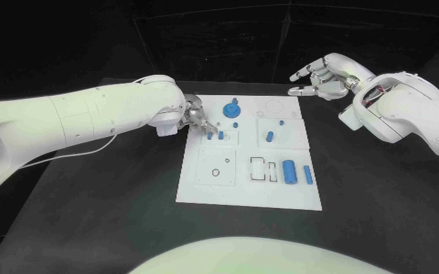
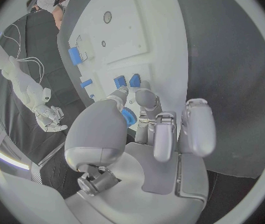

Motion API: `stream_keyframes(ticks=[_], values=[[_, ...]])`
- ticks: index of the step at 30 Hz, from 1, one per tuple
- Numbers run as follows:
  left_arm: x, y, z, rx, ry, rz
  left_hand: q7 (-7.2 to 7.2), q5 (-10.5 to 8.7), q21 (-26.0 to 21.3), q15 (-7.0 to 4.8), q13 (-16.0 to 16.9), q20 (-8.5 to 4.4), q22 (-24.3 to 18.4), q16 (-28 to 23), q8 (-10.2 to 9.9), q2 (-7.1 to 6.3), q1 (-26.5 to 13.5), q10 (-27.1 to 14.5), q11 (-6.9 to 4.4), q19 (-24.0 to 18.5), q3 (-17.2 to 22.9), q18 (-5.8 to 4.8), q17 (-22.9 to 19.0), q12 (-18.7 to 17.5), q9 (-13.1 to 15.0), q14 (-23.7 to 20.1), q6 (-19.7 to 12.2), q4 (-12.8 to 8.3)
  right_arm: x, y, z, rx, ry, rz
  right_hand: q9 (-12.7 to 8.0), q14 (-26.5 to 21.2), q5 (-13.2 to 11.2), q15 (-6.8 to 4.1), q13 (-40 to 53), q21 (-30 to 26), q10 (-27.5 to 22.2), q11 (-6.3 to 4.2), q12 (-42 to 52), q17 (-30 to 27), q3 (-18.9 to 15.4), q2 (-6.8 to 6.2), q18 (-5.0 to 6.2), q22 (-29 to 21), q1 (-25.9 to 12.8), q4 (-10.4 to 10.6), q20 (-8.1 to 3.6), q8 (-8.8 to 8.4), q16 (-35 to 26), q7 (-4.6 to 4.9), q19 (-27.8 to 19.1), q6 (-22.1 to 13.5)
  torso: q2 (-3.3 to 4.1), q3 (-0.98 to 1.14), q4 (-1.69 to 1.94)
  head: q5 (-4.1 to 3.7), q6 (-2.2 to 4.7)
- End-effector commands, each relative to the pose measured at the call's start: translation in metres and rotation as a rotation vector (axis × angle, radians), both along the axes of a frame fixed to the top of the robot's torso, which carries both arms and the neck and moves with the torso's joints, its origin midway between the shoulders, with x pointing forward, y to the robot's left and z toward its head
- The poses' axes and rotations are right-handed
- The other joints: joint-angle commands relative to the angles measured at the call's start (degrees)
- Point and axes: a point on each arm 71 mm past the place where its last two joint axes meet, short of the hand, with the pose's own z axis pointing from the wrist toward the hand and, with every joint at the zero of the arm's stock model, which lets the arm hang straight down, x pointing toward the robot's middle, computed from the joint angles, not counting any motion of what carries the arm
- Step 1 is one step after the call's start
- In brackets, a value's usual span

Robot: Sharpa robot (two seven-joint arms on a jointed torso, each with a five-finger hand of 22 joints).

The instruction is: Assemble the parts on the task board

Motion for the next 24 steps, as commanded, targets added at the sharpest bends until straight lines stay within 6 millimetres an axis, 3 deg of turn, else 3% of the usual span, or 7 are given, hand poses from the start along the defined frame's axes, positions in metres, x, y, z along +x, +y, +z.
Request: stream_keyframes(ticks=[1,2,5,7,8,13,24], values=[[0.004,-0.001,0.011,-0.133,-0.117,0.051,0.93,-1.22,-2.70,0.21,-4.62,-0.15,-0.68,-0.70,-0.99,-0.06,0.08,-2.89,0.42,-0.93,-2.07,0.44,13.43,-4.28,-0.43,5.64,-1.66,1.31,0.000,0.000,0.002,0.003,-0.012,0.005,0.00,0.05,0.31,-0.11,-0.06,-0.19,-0.31,0.01,-0.21,-0.05,-0.27,0.51,0.55,-0.05,0.09,-0.03,-0.13,0.37,-0.22,-0.08,-0.46,0.00,-0.06,0.06,-0.01,-0.10,0.06],[0.005,-0.001,0.013,-0.175,-0.146,0.056,1.50,-1.29,-5.83,0.60,-7.03,0.13,-3.28,-2.05,-1.65,0.03,0.58,-4.82,0.86,-2.31,-2.93,1.07,11.02,-6.79,-0.79,4.98,-2.77,1.89,0.000,0.000,0.002,0.003,-0.012,0.004,0.00,0.05,0.31,-0.11,-0.06,-0.19,-0.31,0.01,-0.21,-0.05,-0.27,0.51,0.55,-0.05,0.09,-0.03,-0.13,0.37,-0.22,-0.08,-0.46,0.00,-0.07,0.04,-0.01,-0.13,0.13],[0.007,-0.003,0.022,-0.301,-0.228,0.055,4.98,-0.95,-33.11,3.63,-10.57,2.07,-25.03,-17.20,-5.34,0.83,4.50,-14.50,4.66,-16.09,-4.76,5.83,-10.39,-13.46,-3.13,-3.88,-10.07,2.42,0.000,0.000,0.002,0.003,-0.012,0.003,0.00,0.05,0.31,-0.11,-0.06,-0.19,-0.31,0.01,-0.21,-0.05,-0.27,0.51,0.55,-0.05,0.09,-0.03,-0.13,0.37,-0.22,-0.08,-0.46,0.00,-0.05,0.06,0.03,-0.28,0.24],[0.008,-0.006,0.026,-0.357,-0.272,0.038,6.64,-0.65,-38.19,5.21,-12.71,3.62,-28.29,-29.67,-6.17,1.39,7.55,-18.93,6.38,-19.47,-5.26,5.80,-24.86,-16.55,-4.34,-12.24,-12.67,1.92,0.000,0.000,0.002,0.003,-0.012,0.003,0.00,0.05,0.31,-0.11,-0.06,-0.19,-0.31,0.01,-0.21,-0.05,-0.27,0.51,0.55,-0.05,0.09,-0.03,-0.13,0.37,-0.22,-0.08,-0.46,0.00,-0.01,0.02,0.02,-0.37,0.26],[0.008,-0.008,0.029,-0.391,-0.301,0.023,6.98,-0.61,-39.76,5.37,-13.56,4.27,-29.45,-32.76,-6.11,1.66,8.73,-20.16,6.73,-19.98,-5.51,5.84,-28.26,-17.45,-4.77,-14.12,-13.09,1.75,0.000,0.000,0.002,0.003,-0.013,0.003,0.00,0.05,0.31,-0.11,-0.07,-0.20,-0.32,0.01,-0.22,-0.05,-0.29,0.51,0.55,-0.06,0.07,-0.02,-0.13,0.36,-0.22,-0.08,-0.46,-0.01,0.00,0.01,-0.01,-0.42,0.16],[0.009,-0.019,0.038,-0.478,-0.414,-0.054,7.93,-0.66,-44.50,6.73,-17.91,5.85,-33.44,-38.27,-6.56,3.19,18.72,-24.43,7.61,-20.07,-3.41,6.48,-34.94,-21.18,-7.85,-17.73,-14.57,-3.18,0.001,0.000,0.002,0.003,-0.014,0.003,-0.02,0.04,0.30,-0.10,-0.14,-0.29,-0.38,0.03,-0.28,-0.08,-0.42,0.52,0.58,-0.19,-0.08,0.11,-0.13,0.35,-0.26,-0.06,-0.55,-0.09,0.00,0.03,-0.12,-0.78,0.52],[0.010,-0.047,0.031,-0.361,-0.568,-0.334,8.09,-0.50,-46.31,6.89,-25.29,5.94,-35.60,-38.47,-9.09,1.09,26.57,-28.17,8.59,-17.97,-0.74,6.48,-37.45,-27.03,-13.67,-17.43,-14.96,-9.93,0.002,0.003,0.002,0.004,-0.013,0.007,-0.02,0.04,0.31,-0.10,-0.17,-0.28,-0.41,0.03,-0.32,-0.11,-0.43,0.53,0.57,-0.18,-0.07,0.11,-0.13,0.35,-0.28,-0.06,-0.55,-0.09,0.02,0.02,-0.01,-1.40,1.08]])
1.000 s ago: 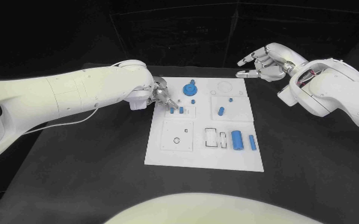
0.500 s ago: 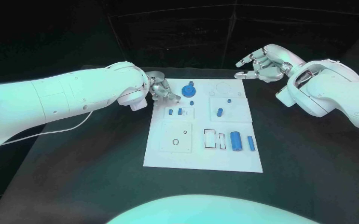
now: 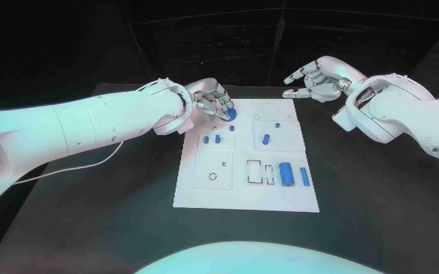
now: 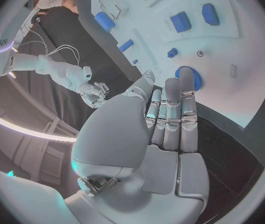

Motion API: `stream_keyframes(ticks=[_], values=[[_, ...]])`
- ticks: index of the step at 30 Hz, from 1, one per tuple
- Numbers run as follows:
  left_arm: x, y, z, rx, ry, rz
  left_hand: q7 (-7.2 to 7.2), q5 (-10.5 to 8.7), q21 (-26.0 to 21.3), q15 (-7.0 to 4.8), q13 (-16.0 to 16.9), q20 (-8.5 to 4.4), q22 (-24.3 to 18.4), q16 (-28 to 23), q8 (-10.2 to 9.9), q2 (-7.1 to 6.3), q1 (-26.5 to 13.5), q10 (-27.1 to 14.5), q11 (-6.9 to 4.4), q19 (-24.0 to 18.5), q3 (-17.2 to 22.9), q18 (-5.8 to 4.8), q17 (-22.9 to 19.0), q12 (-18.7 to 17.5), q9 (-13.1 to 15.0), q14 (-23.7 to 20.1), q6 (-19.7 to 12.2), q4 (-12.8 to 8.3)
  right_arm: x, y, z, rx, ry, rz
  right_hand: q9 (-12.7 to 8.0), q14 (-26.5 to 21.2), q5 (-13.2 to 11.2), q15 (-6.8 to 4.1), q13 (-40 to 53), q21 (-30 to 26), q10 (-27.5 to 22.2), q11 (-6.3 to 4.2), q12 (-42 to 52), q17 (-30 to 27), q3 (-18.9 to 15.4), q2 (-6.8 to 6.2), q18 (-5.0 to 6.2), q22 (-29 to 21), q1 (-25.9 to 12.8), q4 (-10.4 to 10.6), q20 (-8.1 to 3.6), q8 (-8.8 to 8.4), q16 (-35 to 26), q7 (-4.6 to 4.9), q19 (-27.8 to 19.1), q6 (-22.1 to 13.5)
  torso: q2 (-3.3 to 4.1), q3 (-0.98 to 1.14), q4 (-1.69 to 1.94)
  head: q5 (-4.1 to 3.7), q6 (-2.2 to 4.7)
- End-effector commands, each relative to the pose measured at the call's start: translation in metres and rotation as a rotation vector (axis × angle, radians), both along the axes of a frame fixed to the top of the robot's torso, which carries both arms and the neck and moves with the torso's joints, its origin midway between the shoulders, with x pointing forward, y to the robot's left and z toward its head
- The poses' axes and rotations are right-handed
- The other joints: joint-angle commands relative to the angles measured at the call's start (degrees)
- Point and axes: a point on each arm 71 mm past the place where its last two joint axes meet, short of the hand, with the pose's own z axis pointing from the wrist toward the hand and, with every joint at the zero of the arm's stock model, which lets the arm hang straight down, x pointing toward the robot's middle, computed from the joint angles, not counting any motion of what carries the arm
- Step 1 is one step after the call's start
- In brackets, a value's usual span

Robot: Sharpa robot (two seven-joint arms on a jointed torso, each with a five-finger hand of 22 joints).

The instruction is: Assemble the parts on the task board

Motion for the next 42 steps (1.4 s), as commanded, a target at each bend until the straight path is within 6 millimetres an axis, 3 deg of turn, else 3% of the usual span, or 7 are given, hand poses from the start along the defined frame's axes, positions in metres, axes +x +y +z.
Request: stream_keyframes(ticks=[1,2,5,9,12,26,42], values=[[0.000,-0.011,0.002,0.092,-0.159,-0.135,0.07,0.09,0.13,0.36,-1.57,-0.05,0.00,0.30,-0.42,-0.10,0.53,-0.14,0.08,1.05,0.36,0.68,-0.44,-0.90,-1.21,0.79,0.54,-1.00,0.000,0.002,0.002,0.004,-0.012,0.008,-0.01,0.04,0.31,-0.10,-0.04,-0.28,-0.41,0.03,-0.32,-0.06,-0.29,0.53,0.57,-0.04,-0.07,-0.04,0.07,0.35,-0.28,-0.06,-0.35,-0.09,0.04,0.02,0.00,-0.12,0.20],[0.000,-0.013,-0.001,0.117,-0.167,-0.152,-0.10,0.09,0.63,0.26,-2.26,-0.14,0.19,1.24,-0.46,-0.15,0.42,0.07,-0.01,1.94,0.49,0.72,-0.31,-1.16,-1.75,1.93,1.27,-1.32,0.001,0.002,0.002,0.004,-0.012,0.009,-0.01,0.04,0.31,-0.10,-0.04,-0.28,-0.41,0.03,-0.32,-0.06,-0.29,0.53,0.57,-0.04,-0.07,-0.04,0.07,0.35,-0.28,-0.06,-0.35,-0.09,0.06,0.01,-0.03,-0.10,0.21],[0.001,-0.019,-0.007,0.191,-0.186,-0.199,-0.51,0.12,2.86,-0.08,-4.48,-0.59,1.34,10.44,-1.00,-0.25,-0.49,1.16,-0.32,5.09,0.95,0.75,8.49,-1.75,-3.76,8.30,3.34,-2.02,0.001,0.003,0.002,0.004,-0.012,0.011,-0.01,0.04,0.31,-0.10,-0.04,-0.28,-0.41,0.03,-0.32,-0.06,-0.29,0.53,0.57,-0.04,-0.07,-0.04,0.07,0.35,-0.28,-0.06,-0.35,-0.09,0.04,-0.01,-0.02,-0.26,0.36],[0.003,-0.024,-0.013,0.253,-0.195,-0.232,-0.87,0.13,4.56,-0.31,-6.28,-0.72,2.41,16.35,-1.53,-0.37,-1.09,1.67,-0.46,7.00,1.41,0.66,14.50,-2.43,-5.32,11.89,4.76,-2.67,0.001,0.005,0.002,0.004,-0.011,0.014,-0.01,0.05,0.34,-0.10,-0.01,-0.31,-0.39,0.03,-0.28,0.04,-0.29,0.55,0.58,-0.08,-0.04,-0.05,0.07,0.35,-0.24,-0.06,-0.37,-0.10,0.05,0.01,-0.06,-0.26,0.40],[0.004,-0.028,-0.017,0.300,-0.190,-0.256,-1.12,0.12,12.78,-0.46,-8.08,-0.90,9.10,21.56,-2.09,-0.41,-1.79,2.16,-0.50,10.63,1.91,-0.55,20.38,-3.30,-6.77,14.99,6.07,-3.23,0.001,0.006,0.002,0.005,-0.011,0.017,-0.01,0.05,0.34,-0.10,-0.01,-0.31,-0.39,0.03,-0.28,0.04,-0.29,0.55,0.58,-0.08,-0.04,-0.05,0.07,0.35,-0.24,-0.06,-0.37,-0.10,0.05,0.02,-0.03,-0.33,0.37],[0.008,-0.041,-0.025,0.368,-0.185,-0.295,-1.14,0.16,21.74,-0.77,-11.79,-1.16,16.71,25.37,-4.21,-0.05,-2.92,5.15,-0.80,14.34,3.59,-1.87,23.88,-5.94,-9.81,17.63,8.45,-4.50,0.002,0.009,0.001,0.005,-0.010,0.023,-0.01,0.06,0.38,-0.10,0.03,-0.29,-0.37,0.02,-0.25,0.09,-0.29,0.59,0.57,-0.03,0.02,-0.07,0.07,0.36,-0.22,-0.07,-0.34,-0.10,0.01,0.06,-0.01,-0.61,0.38],[0.009,-0.050,-0.030,0.410,-0.157,-0.310,-1.39,0.20,25.00,-1.21,-12.14,-1.56,19.68,25.92,-4.59,0.30,-3.31,8.63,-1.34,15.41,6.18,-2.38,23.77,-7.41,-10.93,18.19,10.72,-5.31,0.002,0.012,0.001,0.006,-0.010,0.028,-0.01,0.07,0.42,-0.10,0.08,-0.30,-0.33,0.02,-0.19,0.14,-0.28,0.64,0.57,-0.05,0.08,-0.08,0.07,0.37,-0.21,-0.07,-0.35,-0.10,0.03,0.06,0.02,-0.60,0.15]])
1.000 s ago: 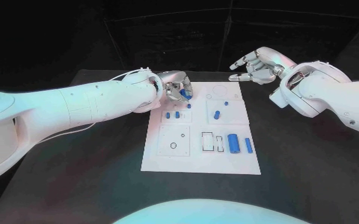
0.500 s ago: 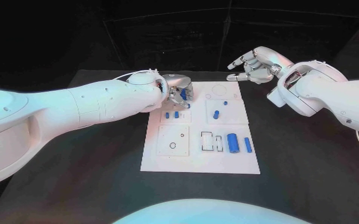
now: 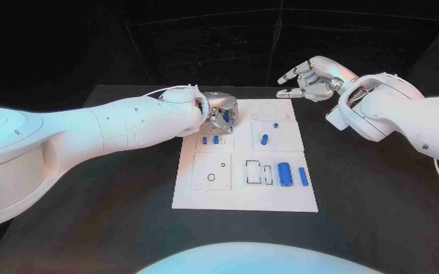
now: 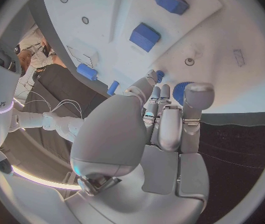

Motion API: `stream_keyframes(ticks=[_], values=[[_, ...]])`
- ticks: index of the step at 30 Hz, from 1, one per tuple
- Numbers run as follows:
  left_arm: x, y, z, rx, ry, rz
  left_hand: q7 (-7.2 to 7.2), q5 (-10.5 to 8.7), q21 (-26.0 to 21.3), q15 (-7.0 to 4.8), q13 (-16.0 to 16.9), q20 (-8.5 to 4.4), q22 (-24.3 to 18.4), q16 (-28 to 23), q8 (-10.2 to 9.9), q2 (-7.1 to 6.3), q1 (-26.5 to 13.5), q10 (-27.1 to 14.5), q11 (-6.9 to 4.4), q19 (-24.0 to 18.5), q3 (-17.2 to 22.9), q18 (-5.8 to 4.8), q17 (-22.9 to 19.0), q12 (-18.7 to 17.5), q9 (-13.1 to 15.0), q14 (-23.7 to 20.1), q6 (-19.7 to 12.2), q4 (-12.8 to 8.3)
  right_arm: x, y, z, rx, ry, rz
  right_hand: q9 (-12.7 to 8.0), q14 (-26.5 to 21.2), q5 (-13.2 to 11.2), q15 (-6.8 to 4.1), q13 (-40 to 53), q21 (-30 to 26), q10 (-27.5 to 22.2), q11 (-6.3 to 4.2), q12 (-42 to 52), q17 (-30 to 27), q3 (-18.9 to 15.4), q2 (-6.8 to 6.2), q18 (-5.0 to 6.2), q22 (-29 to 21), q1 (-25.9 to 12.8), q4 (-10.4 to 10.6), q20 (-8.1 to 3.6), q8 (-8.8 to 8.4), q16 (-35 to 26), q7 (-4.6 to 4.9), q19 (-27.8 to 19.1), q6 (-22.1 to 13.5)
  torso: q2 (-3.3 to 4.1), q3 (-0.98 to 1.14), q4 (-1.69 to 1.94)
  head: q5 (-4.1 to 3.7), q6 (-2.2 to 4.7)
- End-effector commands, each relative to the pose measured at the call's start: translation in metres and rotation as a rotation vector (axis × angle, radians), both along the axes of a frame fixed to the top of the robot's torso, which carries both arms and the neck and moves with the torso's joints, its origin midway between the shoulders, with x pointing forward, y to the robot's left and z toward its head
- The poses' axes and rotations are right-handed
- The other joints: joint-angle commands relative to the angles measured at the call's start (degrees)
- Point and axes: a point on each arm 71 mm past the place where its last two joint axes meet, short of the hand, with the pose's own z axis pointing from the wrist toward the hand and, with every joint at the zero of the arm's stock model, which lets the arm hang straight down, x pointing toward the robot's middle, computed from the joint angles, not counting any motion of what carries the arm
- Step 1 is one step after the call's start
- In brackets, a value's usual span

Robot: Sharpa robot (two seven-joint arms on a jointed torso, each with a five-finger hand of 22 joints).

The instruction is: Assemble the parts on the task board

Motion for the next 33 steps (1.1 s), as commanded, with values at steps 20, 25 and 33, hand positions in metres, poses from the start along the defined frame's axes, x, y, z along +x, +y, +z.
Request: stream_keyframes(ticks=[20,25,33], values=[[0.0017,0.0017,-0.0070,0.084,0.026,0.002,-0.33,0.22,3.26,-0.65,-0.05,-0.50,3.07,0.49,-0.67,0.00,-1.25,3.71,-0.56,1.07,4.13,-1.08,-0.83,-2.41,-1.05,0.71,2.50,-1.08,0.0001,0.0024,0.0016,0.002,-0.007,0.013,0.00,0.07,0.22,-0.10,0.14,-0.30,-0.29,0.01,-0.13,0.04,-0.26,0.72,0.57,-0.05,0.19,-0.12,0.07,0.40,-0.22,-0.08,-0.34,-0.07,-0.04,0.00,0.00,-0.20,-0.32],[0.0021,0.0021,-0.0069,0.081,0.020,0.000,-0.39,0.19,4.17,-0.75,0.05,-0.58,3.97,0.59,-0.50,0.32,-1.54,4.93,-0.73,1.20,5.45,-1.22,-0.94,-2.83,-1.17,0.76,3.50,-1.29,-0.0001,0.0023,0.0017,0.002,-0.007,0.013,0.00,0.07,0.22,-0.10,0.14,-0.30,-0.29,0.01,-0.13,0.04,-0.26,0.72,0.57,-0.05,0.19,-0.12,0.07,0.40,-0.22,-0.08,-0.34,-0.07,-0.02,0.04,0.06,-0.22,-0.36],[0.0003,0.0014,-0.0030,0.012,-0.018,-0.011,-0.51,0.11,6.37,-1.13,0.15,-0.92,5.99,0.50,-0.12,0.51,-2.67,7.09,-1.15,1.74,6.76,-1.58,-1.60,-3.51,-1.18,0.82,5.22,-1.22,-0.0003,0.0024,0.0017,0.002,-0.007,0.014,0.01,0.09,0.24,-0.11,0.16,-0.31,-0.27,0.00,-0.10,0.09,-0.26,0.79,0.57,-0.05,0.26,-0.14,0.06,0.44,-0.20,-0.09,-0.34,-0.03,-0.05,0.01,0.08,-0.13,-0.25]])
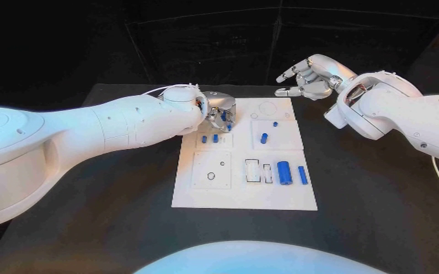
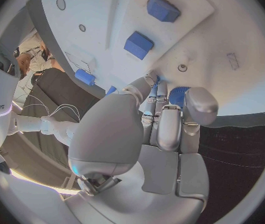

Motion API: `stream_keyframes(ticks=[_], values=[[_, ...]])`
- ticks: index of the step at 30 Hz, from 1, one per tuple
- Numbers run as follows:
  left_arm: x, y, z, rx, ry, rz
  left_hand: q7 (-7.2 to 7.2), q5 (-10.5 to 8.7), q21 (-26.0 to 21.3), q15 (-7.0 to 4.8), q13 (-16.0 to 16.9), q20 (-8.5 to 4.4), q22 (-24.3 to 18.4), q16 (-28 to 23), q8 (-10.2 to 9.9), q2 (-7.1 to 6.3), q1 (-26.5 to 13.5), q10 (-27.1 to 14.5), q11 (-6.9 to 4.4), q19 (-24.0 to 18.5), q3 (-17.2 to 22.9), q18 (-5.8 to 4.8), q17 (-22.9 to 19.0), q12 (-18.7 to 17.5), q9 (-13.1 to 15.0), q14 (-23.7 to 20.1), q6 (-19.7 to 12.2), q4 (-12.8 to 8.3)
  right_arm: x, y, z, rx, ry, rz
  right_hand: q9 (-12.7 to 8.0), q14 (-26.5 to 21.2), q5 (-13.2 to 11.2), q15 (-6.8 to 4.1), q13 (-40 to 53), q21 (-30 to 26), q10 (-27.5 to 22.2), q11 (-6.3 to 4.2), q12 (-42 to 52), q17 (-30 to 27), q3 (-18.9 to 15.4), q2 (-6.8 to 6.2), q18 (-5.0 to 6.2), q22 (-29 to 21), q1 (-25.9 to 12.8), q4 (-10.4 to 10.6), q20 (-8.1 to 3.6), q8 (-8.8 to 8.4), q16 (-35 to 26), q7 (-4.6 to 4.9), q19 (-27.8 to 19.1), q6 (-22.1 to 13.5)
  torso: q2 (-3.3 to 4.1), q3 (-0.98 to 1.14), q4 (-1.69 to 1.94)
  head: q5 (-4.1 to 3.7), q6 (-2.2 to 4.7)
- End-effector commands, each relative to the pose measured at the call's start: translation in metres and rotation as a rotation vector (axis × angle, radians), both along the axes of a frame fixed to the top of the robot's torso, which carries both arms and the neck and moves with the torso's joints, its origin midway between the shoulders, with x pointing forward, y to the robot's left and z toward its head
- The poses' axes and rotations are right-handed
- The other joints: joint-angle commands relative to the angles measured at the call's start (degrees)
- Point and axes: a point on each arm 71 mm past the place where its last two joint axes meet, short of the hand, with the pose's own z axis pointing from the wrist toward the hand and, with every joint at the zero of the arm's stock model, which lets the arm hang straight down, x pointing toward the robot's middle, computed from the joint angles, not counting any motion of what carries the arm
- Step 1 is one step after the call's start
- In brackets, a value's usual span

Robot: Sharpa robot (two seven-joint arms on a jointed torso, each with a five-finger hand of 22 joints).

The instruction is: Assemble the parts on the task board

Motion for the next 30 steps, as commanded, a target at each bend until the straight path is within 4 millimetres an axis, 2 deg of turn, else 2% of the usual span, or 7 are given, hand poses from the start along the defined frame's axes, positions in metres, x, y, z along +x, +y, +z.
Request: stream_keyframes(ticks=[1,8,11,16,30], values=[[-0.002,0.001,0.002,-0.050,-0.025,-0.006,0.14,0.08,0.47,-0.47,0.03,0.01,0.37,0.11,0.17,0.06,-0.77,0.44,0.13,0.45,0.35,-0.76,-0.16,-0.34,0.00,0.64,0.43,0.05,0.000,0.001,0.002,0.001,-0.007,0.010,0.01,0.09,0.24,-0.11,0.09,-0.29,-0.26,0.00,-0.09,0.11,-0.26,0.57,0.57,-0.03,0.03,-0.13,0.06,0.22,-0.20,-0.09,-0.32,-0.02,-0.04,-0.01,0.04,0.06,0.12],[-0.003,0.011,0.011,-0.141,-0.060,0.021,0.47,-0.05,1.72,-0.40,0.03,-0.02,1.47,-0.28,0.05,-0.13,-1.08,1.05,0.24,0.80,0.84,-1.01,-1.32,-0.95,-0.10,0.54,0.74,-0.07,0.000,0.000,0.002,0.001,-0.007,0.008,0.01,0.09,0.24,-0.11,0.09,-0.29,-0.26,0.00,-0.08,0.11,-0.26,0.58,0.57,-0.03,0.03,-0.13,0.06,0.22,-0.20,-0.09,-0.32,-0.02,-0.08,0.09,0.16,0.07,0.31],[-0.004,0.015,0.016,-0.171,-0.067,0.032,0.47,-0.05,1.87,-0.40,0.03,-0.02,1.61,-0.34,0.03,-0.13,-1.08,1.18,0.24,0.85,1.00,-1.04,-1.51,-1.08,-0.12,0.53,0.80,-0.13,0.000,-0.001,0.002,0.001,-0.007,0.007,0.01,0.09,0.24,-0.11,0.09,-0.29,-0.26,0.00,-0.08,0.11,-0.26,0.58,0.57,-0.03,0.03,-0.13,0.06,0.22,-0.20,-0.09,-0.32,-0.02,-0.02,0.03,0.13,0.19,0.46],[-0.007,0.024,0.021,-0.192,-0.056,0.048,0.48,-0.05,1.94,-0.40,0.03,-0.03,1.69,-0.43,-0.02,-0.18,-1.10,1.34,0.24,0.87,1.18,-1.04,-1.81,-1.28,-0.16,0.51,0.89,-0.21,0.000,-0.001,0.002,0.000,-0.007,0.006,0.01,0.09,0.24,-0.11,0.09,-0.29,-0.26,0.00,-0.08,0.11,-0.26,0.58,0.57,-0.03,0.03,-0.13,0.06,0.22,-0.20,-0.09,-0.32,-0.02,-0.03,0.04,0.10,0.36,0.53],[-0.014,0.067,0.017,-0.141,0.025,0.114,0.43,-0.08,2.44,-0.45,0.03,-0.06,2.18,-0.49,-0.13,-0.45,-1.12,1.88,0.19,0.97,1.73,-1.13,-2.14,-1.92,-0.25,0.51,1.21,-0.57,0.000,-0.004,0.002,-0.002,-0.006,-0.001,0.01,0.09,0.24,-0.11,0.09,-0.29,-0.26,0.00,-0.08,0.11,-0.26,0.58,0.57,-0.03,0.03,-0.13,0.06,0.22,-0.20,-0.09,-0.32,-0.02,-0.01,-0.05,0.06,0.47,0.46]])
